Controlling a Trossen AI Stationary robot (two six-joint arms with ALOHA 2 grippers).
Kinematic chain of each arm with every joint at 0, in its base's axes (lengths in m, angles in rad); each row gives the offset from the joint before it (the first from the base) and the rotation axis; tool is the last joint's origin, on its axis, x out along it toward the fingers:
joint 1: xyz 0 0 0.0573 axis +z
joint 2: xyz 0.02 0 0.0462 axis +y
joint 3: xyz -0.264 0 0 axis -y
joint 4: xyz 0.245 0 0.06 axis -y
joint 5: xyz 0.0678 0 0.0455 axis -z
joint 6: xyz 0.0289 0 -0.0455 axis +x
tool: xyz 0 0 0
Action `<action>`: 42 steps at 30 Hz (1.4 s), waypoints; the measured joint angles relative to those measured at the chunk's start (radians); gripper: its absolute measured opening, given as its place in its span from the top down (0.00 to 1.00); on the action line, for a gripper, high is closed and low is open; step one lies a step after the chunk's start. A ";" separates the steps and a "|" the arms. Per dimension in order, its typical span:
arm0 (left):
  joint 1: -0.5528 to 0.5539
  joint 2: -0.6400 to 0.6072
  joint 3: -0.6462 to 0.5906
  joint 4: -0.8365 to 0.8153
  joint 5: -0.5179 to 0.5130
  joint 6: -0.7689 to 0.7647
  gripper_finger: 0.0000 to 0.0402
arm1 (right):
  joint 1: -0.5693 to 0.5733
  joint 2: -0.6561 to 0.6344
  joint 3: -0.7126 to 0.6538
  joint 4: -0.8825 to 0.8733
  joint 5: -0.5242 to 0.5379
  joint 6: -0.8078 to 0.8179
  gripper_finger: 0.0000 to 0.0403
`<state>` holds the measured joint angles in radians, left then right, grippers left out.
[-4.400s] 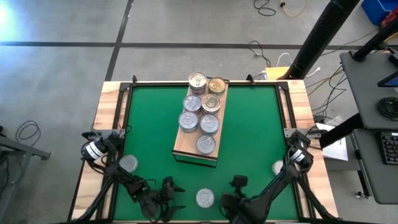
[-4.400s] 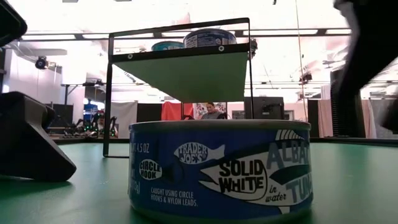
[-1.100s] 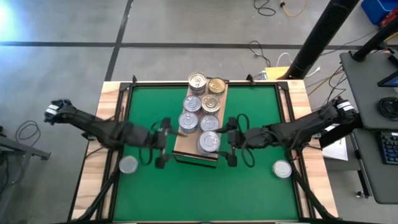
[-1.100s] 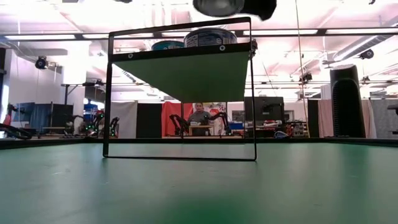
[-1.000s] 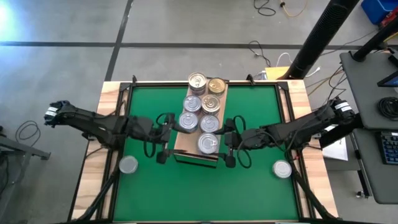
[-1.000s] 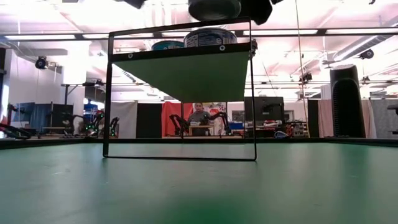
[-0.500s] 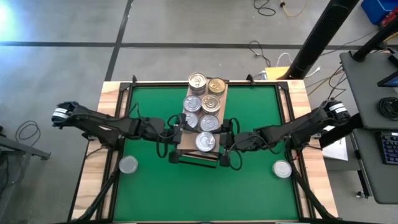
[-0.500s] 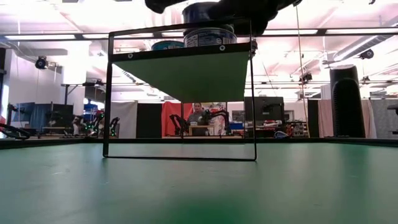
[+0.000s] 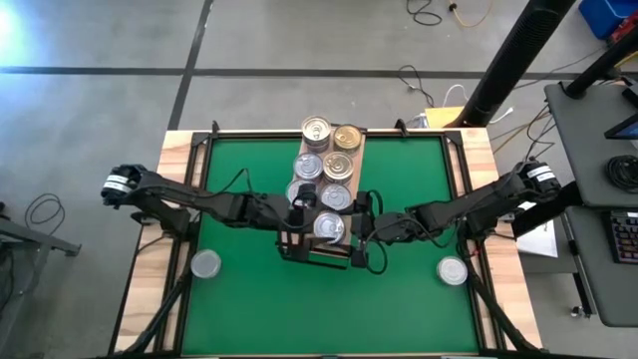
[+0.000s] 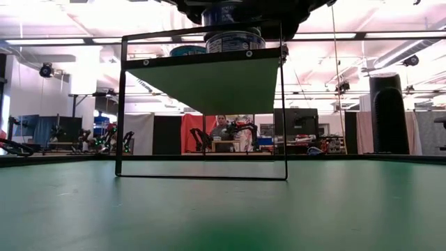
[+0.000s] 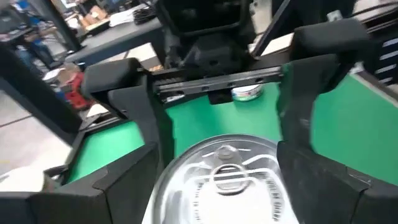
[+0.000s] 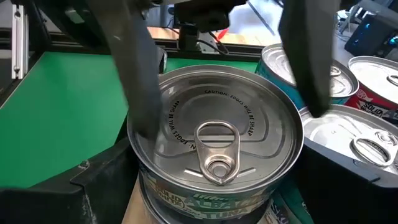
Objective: Stack canned seafood by type on shelf
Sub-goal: Stack the blue tuna can on top of the other blue can on the shelf
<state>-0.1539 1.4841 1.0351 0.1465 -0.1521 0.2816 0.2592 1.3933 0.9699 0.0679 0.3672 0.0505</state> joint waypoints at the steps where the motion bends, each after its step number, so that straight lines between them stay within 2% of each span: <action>1: 0.000 0.001 0.004 -0.005 -0.019 0.010 0.23 | 0.002 0.000 0.000 -0.004 0.000 -0.002 0.10; 15: 0.001 -0.029 0.015 -0.071 -0.118 0.032 0.23 | 0.031 -0.012 0.000 -0.038 -0.001 -0.058 0.10; 25: 0.000 -0.030 0.015 -0.095 -0.127 0.032 0.23 | 0.031 -0.016 0.020 -0.051 0.049 -0.091 0.10; 42: -0.007 -0.031 0.014 -0.103 -0.127 0.046 0.23 | 0.029 0.018 0.039 -0.109 0.070 -0.176 0.10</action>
<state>-0.1605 1.4534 1.0489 0.0436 -0.2790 0.3279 0.2882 1.4116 1.0086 -0.0412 0.4368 -0.1251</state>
